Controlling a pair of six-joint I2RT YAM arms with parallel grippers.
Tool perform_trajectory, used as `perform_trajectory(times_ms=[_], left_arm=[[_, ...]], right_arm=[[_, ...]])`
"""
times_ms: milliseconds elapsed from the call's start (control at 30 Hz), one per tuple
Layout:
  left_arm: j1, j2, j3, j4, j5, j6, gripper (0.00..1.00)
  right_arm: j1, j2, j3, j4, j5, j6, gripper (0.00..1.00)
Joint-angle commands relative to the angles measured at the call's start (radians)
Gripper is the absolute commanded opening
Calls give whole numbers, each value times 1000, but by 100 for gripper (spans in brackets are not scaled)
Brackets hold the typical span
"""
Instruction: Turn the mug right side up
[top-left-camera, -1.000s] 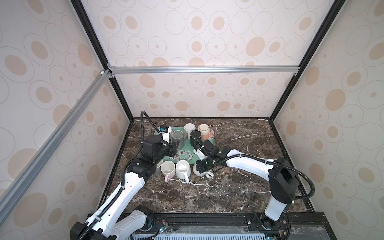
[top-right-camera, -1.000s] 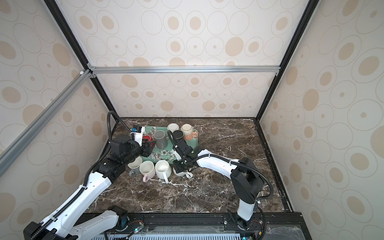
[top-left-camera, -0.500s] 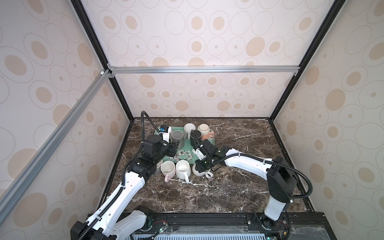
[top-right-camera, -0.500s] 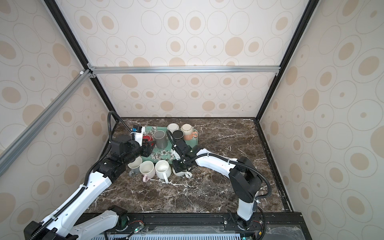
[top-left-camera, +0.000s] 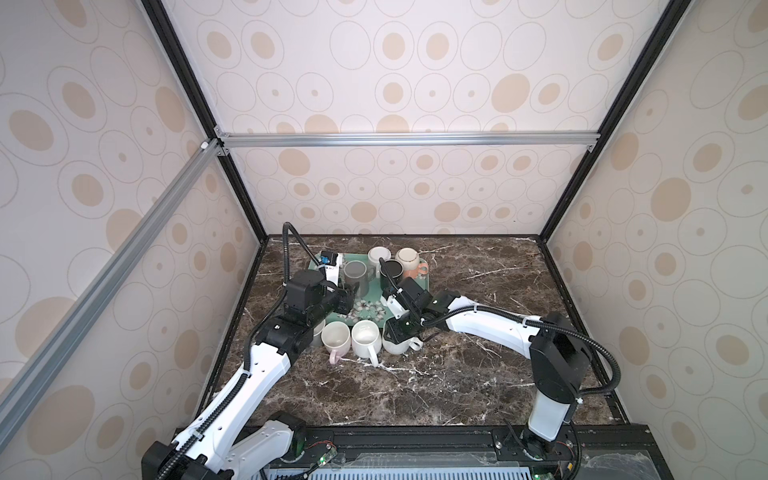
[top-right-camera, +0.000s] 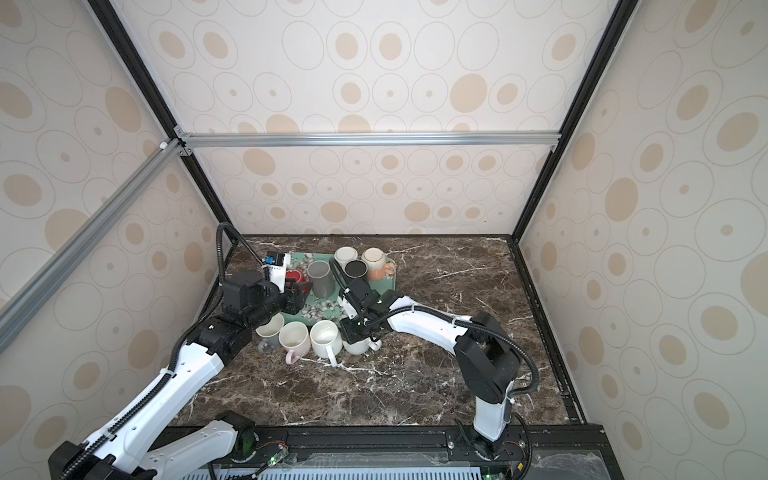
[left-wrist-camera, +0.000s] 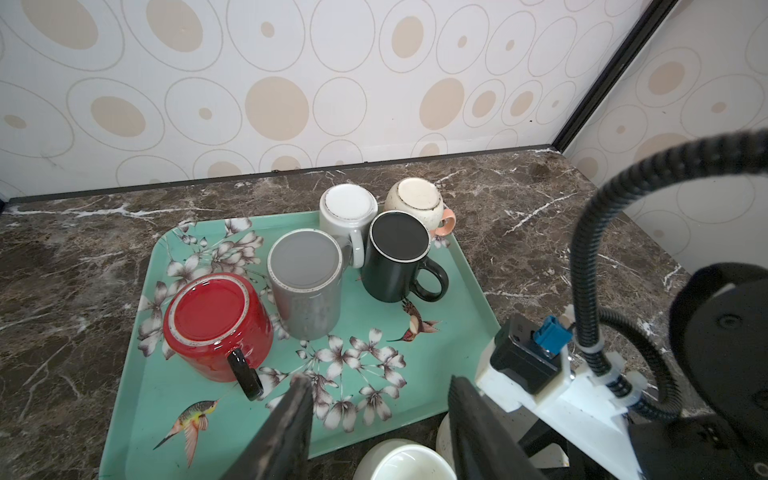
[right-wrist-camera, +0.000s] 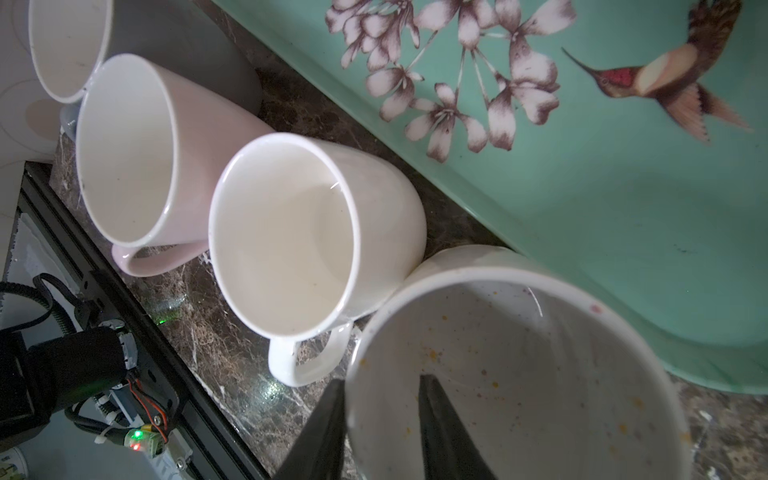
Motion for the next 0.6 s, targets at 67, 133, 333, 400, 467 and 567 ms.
perform_trajectory(times_ms=[67,133,333,400,467,567], left_arm=[[8,3,18,2,-11,20,53],[8,4,18,2,-11,17,54],[10,6,22,3,-10,6,54],[8,9,24,4,-7,2,54],[9,13,28,4,-4,-2,54],[8,21,32,4,-4,-8,54]], right_arm=[[7,-43,35,-24,20,-14,35],[7,-57,33,-26,21,-16,35],[6,-90,32,-33,26,-18,37],[6,-102,31,-34,28,-17,37],[6,-118,28,-36,32,-17,37],[6,-146,24,-38,44,-18,37]])
